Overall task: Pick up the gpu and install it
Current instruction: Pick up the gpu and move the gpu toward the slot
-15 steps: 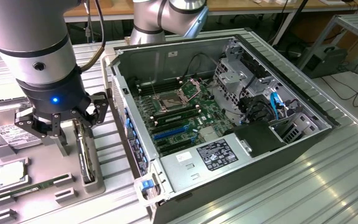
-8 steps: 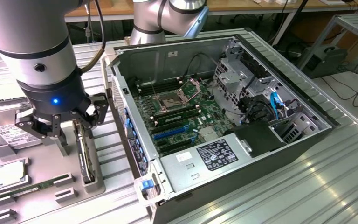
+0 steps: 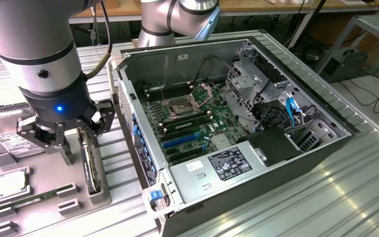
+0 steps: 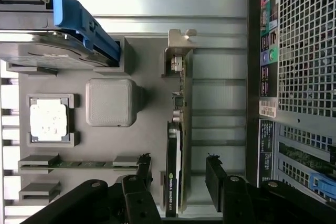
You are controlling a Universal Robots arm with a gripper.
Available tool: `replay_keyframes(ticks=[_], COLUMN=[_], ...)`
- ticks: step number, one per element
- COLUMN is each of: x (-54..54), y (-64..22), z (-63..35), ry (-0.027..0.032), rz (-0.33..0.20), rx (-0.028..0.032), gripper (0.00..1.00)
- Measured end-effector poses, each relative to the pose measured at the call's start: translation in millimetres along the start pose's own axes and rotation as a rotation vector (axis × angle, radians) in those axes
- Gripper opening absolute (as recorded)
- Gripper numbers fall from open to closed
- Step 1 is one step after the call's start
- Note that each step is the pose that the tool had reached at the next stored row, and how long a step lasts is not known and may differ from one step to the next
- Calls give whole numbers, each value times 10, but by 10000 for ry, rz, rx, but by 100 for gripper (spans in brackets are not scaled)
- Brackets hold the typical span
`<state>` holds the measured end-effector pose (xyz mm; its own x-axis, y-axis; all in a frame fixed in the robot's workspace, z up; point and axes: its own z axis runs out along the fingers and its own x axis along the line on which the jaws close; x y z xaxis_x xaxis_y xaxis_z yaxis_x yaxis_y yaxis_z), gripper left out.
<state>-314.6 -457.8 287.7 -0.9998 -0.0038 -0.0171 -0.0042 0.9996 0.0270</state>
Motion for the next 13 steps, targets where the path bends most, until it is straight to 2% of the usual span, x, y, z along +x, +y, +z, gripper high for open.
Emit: replay_keyframes(ticks=[13], x=[3], y=[-4], z=[166], ry=[-1], rz=[8], rx=[-1], gripper=[54])
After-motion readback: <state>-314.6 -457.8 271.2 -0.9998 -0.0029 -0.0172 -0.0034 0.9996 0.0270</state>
